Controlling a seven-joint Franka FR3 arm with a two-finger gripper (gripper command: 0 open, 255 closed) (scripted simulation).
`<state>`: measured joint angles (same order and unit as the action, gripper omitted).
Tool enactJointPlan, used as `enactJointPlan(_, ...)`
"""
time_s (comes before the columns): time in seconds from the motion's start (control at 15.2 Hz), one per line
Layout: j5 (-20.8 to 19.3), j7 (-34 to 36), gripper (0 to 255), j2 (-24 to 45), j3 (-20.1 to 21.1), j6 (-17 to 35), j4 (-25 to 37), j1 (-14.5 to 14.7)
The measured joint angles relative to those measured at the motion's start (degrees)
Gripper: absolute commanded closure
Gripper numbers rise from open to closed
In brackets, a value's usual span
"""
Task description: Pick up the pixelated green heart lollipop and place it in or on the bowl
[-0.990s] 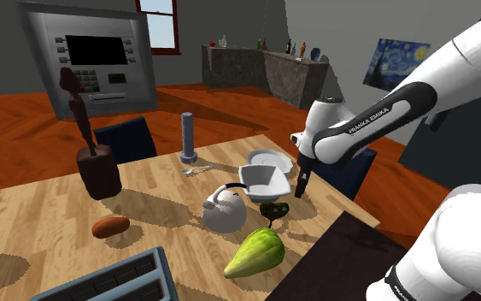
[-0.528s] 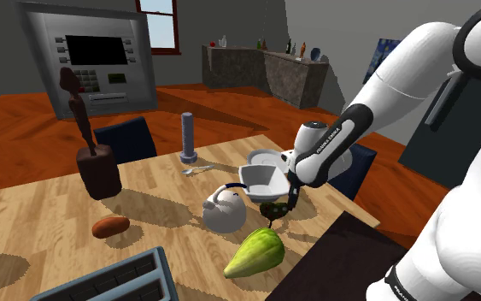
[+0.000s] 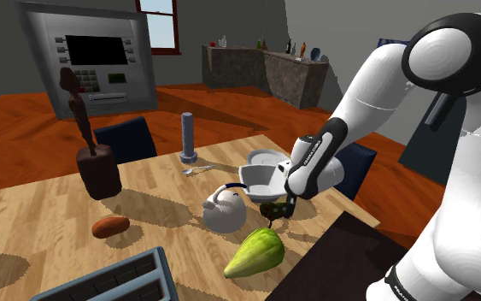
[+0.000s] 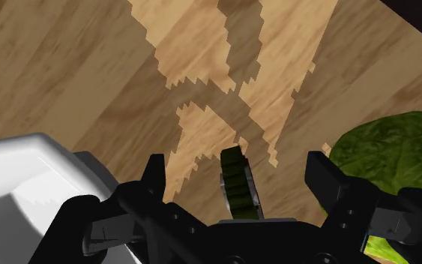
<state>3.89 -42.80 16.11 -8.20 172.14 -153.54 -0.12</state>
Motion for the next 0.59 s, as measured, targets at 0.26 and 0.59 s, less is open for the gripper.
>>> enactJointPlan(0.26, 0.27, -0.18, 0, 0.72, 0.40, 0.70, 0.04, -0.30)
enactJointPlan(0.59, 0.29, -0.20, 255, 0.76, 0.42, 0.75, 0.04, -0.33)
